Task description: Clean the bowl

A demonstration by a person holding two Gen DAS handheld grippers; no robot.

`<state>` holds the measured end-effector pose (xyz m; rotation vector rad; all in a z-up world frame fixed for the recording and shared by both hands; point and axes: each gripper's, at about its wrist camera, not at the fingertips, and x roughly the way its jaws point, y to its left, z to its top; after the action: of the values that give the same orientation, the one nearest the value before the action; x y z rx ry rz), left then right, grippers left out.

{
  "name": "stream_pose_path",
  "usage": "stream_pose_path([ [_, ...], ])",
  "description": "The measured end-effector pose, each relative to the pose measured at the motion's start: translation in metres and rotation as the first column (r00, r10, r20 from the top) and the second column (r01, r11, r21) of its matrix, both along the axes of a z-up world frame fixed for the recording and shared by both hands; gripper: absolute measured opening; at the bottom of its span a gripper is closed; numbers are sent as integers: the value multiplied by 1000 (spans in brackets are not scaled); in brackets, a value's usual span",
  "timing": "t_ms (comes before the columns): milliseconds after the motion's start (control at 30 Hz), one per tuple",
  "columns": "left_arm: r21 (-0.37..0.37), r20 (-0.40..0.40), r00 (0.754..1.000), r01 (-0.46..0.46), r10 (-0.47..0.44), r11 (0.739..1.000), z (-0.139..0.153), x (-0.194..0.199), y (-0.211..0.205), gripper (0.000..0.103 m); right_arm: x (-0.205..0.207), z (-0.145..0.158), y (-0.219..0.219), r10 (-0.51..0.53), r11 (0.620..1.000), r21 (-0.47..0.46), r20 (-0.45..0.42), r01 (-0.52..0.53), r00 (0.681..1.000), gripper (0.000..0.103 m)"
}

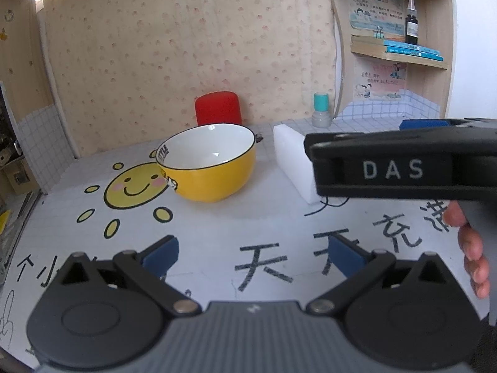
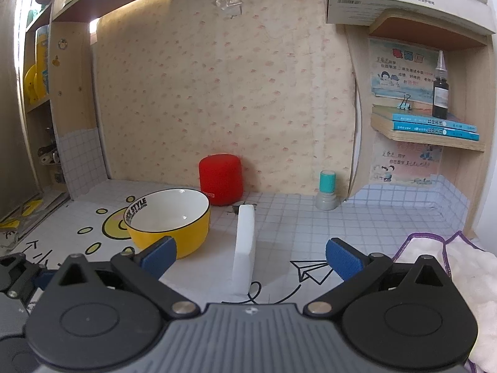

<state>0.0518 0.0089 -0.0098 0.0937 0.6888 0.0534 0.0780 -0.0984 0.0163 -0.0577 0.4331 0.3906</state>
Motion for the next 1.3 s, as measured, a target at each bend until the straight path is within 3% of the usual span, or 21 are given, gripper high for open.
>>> stream_pose_path([
  [1300, -14, -25, 1000, 12, -12, 1000, -4, 6, 0, 103, 12, -7, 5, 6, 1000, -30, -26, -7, 1000, 103],
])
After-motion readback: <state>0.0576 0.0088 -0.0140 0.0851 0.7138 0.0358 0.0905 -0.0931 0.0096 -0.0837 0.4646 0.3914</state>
